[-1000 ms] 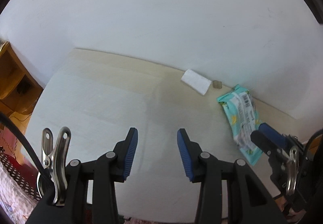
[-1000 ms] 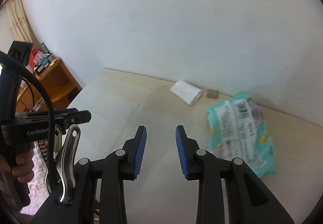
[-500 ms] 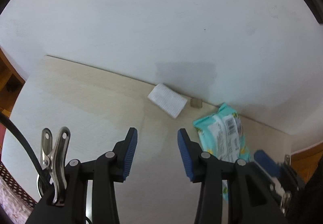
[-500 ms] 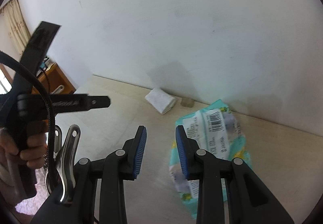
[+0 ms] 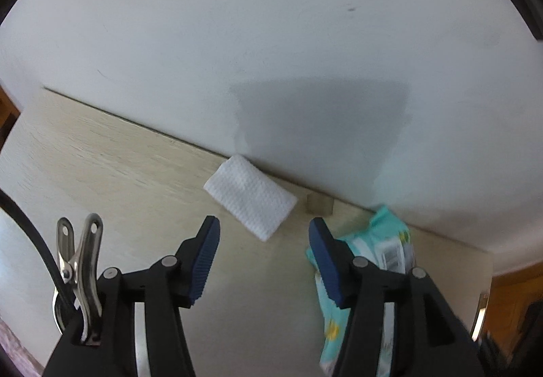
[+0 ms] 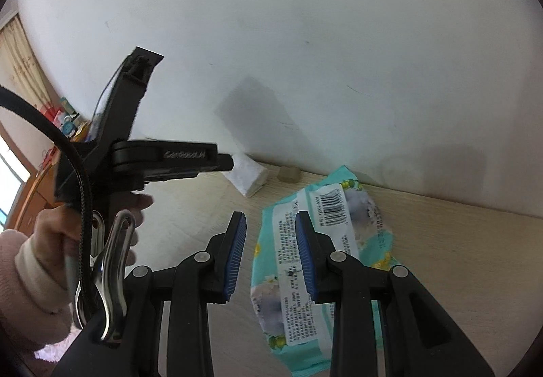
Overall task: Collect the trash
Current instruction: 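Reach the left tool toward the white wet wipe on the table, then close the left tool on the white wet wipe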
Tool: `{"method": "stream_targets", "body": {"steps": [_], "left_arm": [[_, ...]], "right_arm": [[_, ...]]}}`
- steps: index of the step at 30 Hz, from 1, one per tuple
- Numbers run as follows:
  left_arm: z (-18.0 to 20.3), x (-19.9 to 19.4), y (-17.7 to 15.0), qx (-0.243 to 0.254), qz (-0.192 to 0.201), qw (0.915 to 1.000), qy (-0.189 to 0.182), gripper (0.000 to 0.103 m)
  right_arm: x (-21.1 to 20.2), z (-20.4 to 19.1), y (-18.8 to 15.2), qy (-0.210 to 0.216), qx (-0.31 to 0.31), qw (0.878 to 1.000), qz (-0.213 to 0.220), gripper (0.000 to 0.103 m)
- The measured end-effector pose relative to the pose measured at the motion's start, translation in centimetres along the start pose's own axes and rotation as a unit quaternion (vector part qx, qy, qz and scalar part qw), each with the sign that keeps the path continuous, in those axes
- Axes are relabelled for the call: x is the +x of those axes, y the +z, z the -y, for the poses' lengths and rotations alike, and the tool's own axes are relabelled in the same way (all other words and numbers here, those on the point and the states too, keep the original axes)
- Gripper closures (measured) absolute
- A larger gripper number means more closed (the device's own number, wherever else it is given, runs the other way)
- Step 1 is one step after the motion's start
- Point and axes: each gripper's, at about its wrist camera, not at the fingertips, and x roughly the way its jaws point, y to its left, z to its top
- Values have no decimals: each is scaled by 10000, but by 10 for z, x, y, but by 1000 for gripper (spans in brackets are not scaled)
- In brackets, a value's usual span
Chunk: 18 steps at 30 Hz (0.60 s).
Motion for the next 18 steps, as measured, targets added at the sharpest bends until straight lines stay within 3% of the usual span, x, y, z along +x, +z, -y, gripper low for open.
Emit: {"method": "stream_targets", "body": {"steps": [18], "left_arm": [[-5,73,11,-458,-405,9971,454,45]], "right_arm": [[15,25,-7,-32,291,9995,-121,72]]}}
